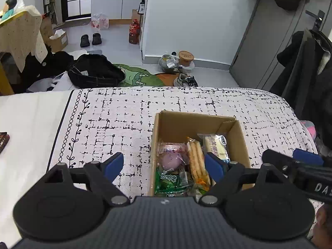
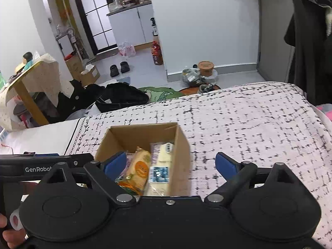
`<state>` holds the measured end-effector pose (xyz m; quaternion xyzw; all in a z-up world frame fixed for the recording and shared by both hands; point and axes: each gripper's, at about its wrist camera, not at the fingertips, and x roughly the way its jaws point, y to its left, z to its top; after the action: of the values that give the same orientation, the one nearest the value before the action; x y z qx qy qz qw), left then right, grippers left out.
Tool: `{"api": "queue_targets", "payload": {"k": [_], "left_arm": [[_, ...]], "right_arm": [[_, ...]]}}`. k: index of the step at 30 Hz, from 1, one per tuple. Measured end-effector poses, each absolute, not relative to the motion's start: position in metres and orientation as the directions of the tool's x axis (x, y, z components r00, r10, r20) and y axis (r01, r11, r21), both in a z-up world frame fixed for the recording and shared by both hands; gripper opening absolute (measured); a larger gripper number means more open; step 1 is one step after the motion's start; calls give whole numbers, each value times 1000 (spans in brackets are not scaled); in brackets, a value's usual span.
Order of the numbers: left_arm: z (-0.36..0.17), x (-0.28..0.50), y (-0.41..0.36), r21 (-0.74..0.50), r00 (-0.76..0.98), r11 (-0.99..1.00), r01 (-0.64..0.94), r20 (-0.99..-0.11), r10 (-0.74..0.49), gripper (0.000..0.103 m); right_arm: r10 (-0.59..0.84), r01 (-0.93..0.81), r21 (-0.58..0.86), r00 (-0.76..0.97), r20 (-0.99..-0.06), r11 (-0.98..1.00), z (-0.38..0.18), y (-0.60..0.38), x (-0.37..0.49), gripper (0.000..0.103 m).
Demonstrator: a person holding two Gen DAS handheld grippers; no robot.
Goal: Organize snacks
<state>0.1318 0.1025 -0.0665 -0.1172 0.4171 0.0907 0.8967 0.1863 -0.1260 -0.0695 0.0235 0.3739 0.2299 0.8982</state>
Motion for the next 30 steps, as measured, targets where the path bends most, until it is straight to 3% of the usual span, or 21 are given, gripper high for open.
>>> {"api": "queue_targets", "payload": {"k": [9,15,30], "left_arm": [[-65,122,83,-89,646,962,-259,-756,105,90],[-63,115,75,-44,652,970,-239,-748,126,103],[-42,93,58,-71,674,977,-203,-733,87,103]], "right_arm": [[395,-367,191,631,-667,910,-68,-167,183,98],[375,-342,188,643,-668,921,-64,-194,183,98],[398,-346,215,645,-652,913,-45,-241,185,103]]}}
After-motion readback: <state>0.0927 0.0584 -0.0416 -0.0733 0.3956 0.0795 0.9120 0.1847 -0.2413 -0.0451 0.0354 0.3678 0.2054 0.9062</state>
